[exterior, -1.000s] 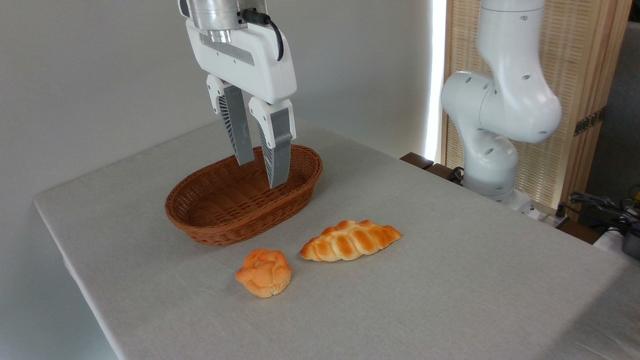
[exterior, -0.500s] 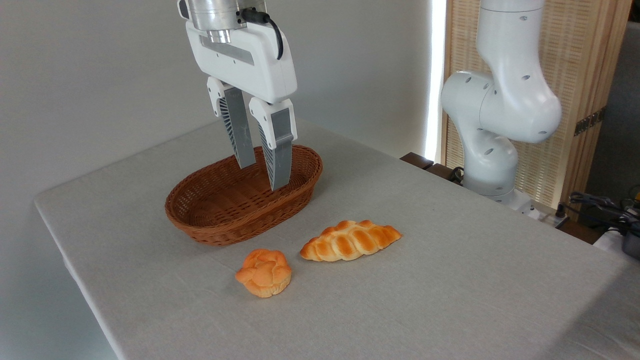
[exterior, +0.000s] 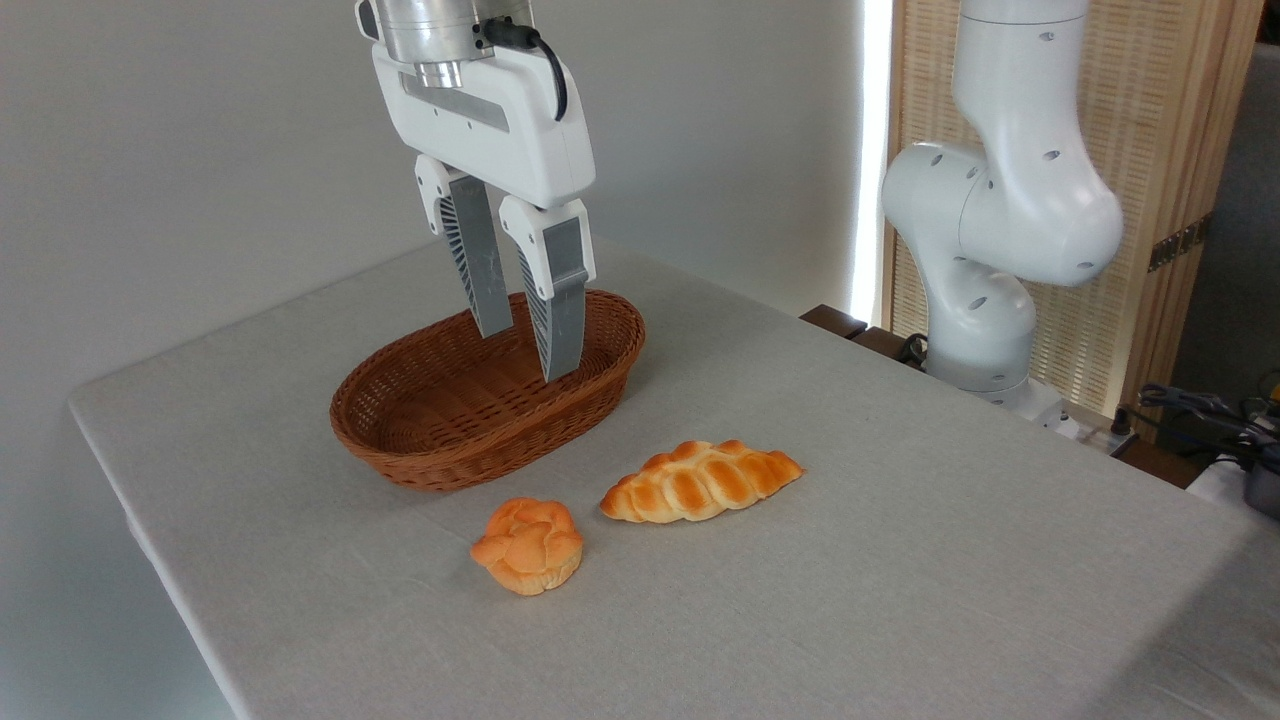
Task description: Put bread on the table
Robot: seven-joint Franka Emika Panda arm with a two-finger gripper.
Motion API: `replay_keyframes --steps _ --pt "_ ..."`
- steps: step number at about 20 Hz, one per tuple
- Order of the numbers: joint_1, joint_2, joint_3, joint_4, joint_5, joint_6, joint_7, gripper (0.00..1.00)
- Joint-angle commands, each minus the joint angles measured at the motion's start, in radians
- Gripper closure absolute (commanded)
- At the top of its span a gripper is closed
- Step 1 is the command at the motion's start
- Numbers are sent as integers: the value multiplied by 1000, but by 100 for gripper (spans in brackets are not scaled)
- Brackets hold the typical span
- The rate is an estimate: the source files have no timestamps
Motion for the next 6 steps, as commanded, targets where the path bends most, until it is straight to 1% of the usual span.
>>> replay_keyframes --steps 1,6 --pt "1 14 1 29 -29 -25 -17 0" --pt "1 14 1 29 -32 -28 -15 0"
